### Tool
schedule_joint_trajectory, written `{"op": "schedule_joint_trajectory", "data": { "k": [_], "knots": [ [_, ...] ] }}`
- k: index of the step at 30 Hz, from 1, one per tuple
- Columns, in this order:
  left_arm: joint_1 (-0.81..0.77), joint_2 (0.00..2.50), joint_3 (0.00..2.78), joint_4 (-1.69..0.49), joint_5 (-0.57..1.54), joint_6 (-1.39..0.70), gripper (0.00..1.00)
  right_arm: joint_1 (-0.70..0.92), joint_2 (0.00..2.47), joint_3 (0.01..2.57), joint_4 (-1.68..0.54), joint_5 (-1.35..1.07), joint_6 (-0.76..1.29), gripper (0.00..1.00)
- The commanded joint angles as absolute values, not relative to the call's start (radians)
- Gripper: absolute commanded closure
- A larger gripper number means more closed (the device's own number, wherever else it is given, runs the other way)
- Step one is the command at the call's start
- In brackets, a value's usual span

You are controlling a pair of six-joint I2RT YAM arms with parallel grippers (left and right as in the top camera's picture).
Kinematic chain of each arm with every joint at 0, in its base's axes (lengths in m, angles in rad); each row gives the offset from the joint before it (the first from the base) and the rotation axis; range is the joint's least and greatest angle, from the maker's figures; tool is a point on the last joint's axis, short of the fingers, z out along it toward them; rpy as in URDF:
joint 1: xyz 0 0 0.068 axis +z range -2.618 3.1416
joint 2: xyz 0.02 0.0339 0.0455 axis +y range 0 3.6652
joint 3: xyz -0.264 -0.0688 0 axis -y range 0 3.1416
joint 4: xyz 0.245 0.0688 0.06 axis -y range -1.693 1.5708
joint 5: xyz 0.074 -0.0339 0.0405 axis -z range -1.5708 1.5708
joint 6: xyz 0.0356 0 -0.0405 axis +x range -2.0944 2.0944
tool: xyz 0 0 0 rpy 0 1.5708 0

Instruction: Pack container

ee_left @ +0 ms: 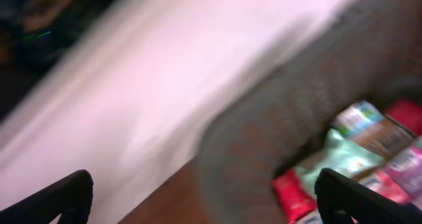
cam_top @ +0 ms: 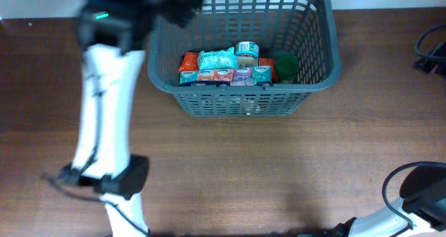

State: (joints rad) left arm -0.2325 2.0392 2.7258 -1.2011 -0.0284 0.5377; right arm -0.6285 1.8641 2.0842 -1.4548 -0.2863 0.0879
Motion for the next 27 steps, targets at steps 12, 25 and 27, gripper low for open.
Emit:
{"op": "schedule_joint_trajectory", "data": {
  "k": [12, 25, 27],
  "knots": [
    [0.307, 1.972, 2.617, -1.227, -0.068, 0.127, 0.01, -0.363, 1.652, 2.371, -1.557, -0.178, -0.082, 0.01],
    [0.361, 1.973, 2.428, -1.251, -0.068, 0.128, 0.01, -0.308, 1.411, 2.428, -1.556, -0.172, -0.071, 0.01],
    [0.361, 1.973, 2.425, -1.259, -0.068, 0.128, 0.01, -0.308, 1.406, 2.428, -1.557, -0.173, -0.07, 0.01]
  ]
}}
